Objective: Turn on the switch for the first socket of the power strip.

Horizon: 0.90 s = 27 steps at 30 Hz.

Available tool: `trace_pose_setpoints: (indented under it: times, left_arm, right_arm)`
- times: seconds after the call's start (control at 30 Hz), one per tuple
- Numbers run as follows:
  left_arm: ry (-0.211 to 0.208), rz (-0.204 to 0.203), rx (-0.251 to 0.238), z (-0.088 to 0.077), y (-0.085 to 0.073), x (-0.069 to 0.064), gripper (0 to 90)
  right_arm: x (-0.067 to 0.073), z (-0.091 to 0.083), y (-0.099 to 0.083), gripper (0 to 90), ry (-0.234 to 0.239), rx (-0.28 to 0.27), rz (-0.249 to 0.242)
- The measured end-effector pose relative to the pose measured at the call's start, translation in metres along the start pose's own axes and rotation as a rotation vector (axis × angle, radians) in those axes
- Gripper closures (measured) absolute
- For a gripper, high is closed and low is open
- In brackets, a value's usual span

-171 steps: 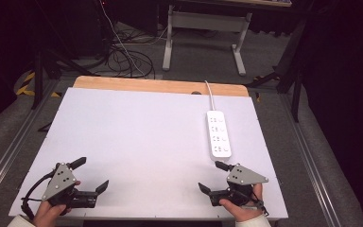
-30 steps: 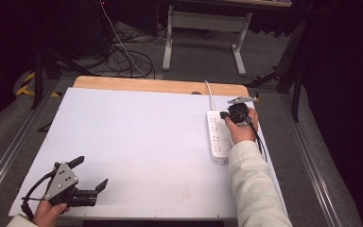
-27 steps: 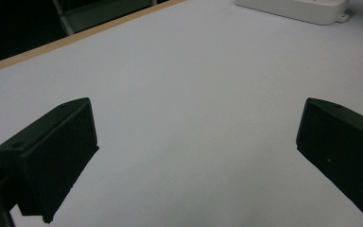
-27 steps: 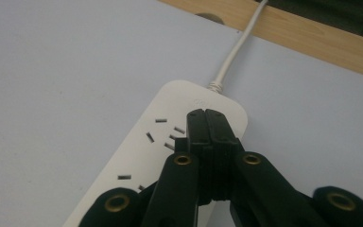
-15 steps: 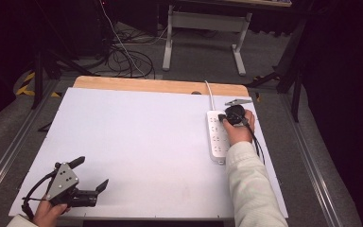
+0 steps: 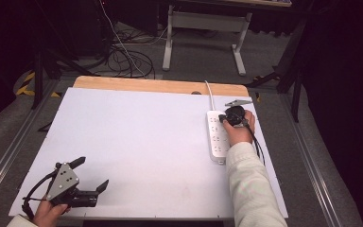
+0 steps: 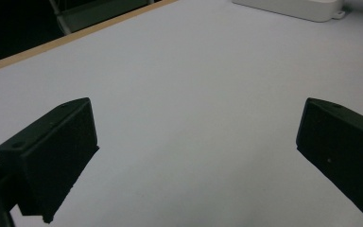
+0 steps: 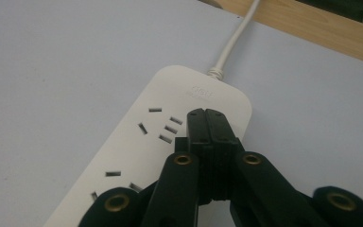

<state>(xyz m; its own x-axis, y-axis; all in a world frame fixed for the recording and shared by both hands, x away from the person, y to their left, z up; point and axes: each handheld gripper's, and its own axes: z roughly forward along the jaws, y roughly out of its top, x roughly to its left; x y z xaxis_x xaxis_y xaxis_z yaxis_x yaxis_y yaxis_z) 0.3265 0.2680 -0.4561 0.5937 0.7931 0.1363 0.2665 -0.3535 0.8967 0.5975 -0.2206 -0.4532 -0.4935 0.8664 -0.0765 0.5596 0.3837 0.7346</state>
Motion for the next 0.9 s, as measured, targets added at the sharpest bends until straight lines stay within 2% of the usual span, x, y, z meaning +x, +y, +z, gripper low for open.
trace_pose_setpoints:
  times: [0.4,0.9]
  left_arm:
    - [-0.007,-0.001,0.004,-0.0001,-0.0001,-0.0007,0.2]
    - [-0.010,0.001,0.004,0.0000,-0.0002,-0.0011,0.2]
  right_arm:
    - [0.0014,0.0010,0.0003,90.0,-0.021,0.006,-0.012]
    - [0.0022,0.0027,-0.0003,90.0,-0.022,0.004,0.008]
